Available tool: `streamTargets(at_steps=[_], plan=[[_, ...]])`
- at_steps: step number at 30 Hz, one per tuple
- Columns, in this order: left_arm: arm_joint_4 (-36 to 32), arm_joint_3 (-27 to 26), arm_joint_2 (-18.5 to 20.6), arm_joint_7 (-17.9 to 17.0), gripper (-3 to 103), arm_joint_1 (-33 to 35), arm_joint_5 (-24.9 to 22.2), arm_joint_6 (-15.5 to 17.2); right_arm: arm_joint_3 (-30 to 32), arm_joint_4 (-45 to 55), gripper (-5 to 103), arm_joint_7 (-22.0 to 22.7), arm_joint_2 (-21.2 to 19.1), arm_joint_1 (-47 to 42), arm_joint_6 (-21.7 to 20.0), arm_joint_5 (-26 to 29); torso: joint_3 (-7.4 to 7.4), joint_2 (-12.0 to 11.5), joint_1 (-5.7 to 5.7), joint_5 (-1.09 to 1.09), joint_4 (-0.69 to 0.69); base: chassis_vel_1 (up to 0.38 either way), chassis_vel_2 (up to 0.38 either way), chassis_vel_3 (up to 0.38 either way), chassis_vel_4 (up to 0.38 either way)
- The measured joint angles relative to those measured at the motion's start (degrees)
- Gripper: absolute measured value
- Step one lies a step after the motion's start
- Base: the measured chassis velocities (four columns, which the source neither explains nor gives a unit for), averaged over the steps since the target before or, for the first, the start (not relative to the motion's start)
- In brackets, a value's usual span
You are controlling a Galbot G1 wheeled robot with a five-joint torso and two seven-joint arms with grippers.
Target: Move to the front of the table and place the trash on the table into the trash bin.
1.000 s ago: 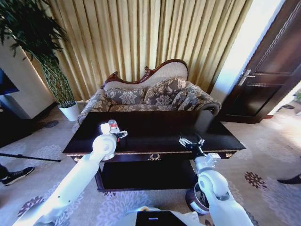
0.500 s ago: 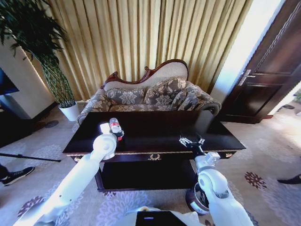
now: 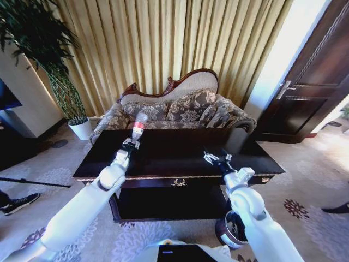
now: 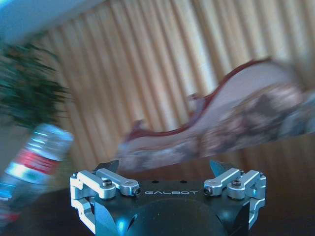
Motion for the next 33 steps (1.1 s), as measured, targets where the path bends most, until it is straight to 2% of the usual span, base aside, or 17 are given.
streamTargets(at_steps=[3, 4, 5, 8, 14, 16, 33], plan=[[5.03, 1.86, 0.1, 2.68, 26, -3.57, 12.35, -12.64, -3.17, -1.1, 100, -1.37, -0.44, 5.13, -2.74, 11.49, 0.0, -0.01, 0.01, 0.01, 0.0, 0.0, 0.0, 0.0, 0.0], [5.56, 2.12, 0.0, 2.86, 26, -4.34, 14.02, -14.28, -3.74, -1.28, 100, -1.59, -0.33, 6.05, -3.16, 13.01, 0.0, -0.01, 0.01, 0.01, -0.01, 0.0, 0.0, 0.0, 0.0], [5.56, 2.12, 0.0, 2.86, 26, -4.34, 14.02, -14.28, -3.74, -1.28, 100, -1.59, -0.33, 6.05, -3.16, 13.01, 0.0, -0.01, 0.01, 0.01, -0.01, 0.0, 0.0, 0.0, 0.0], [6.46, 3.84, -0.36, 3.04, 26, -8.01, 18.79, -18.76, -7.5, -2.45, 100, -1.95, 1.03, 11.37, -3.91, 17.9, 0.01, -0.01, 0.01, 0.01, -0.02, 0.0, 0.0, 0.0, 0.0], [5.66, 7.25, -0.15, 2.96, 26, -11.59, 19.03, -18.7, -10.66, -4.12, 100, -1.91, 3.15, 17.17, -3.87, 18.2, 0.01, 0.0, 0.01, 0.02, 0.0, 0.0, 0.0, 0.0, 0.0], [5.34, 8.88, -0.45, 2.83, 26, -12.9, 18.11, -17.17, -11.27, -4.74, 100, -1.81, 3.55, 18.8, -3.67, 17.98, 0.01, -0.01, 0.01, 0.01, 0.0, 0.0, 0.0, 0.0, 0.0], [7.15, 20.45, -4.0, 2.01, 26, -23.41, 13.98, -12.25, -11.2, -5.91, 100, -1.54, 2.65, 21.8, -2.28, 16.05, 0.0, -0.01, 0.01, 0.02, -0.01, 0.0, 0.0, 0.0, 0.0]])
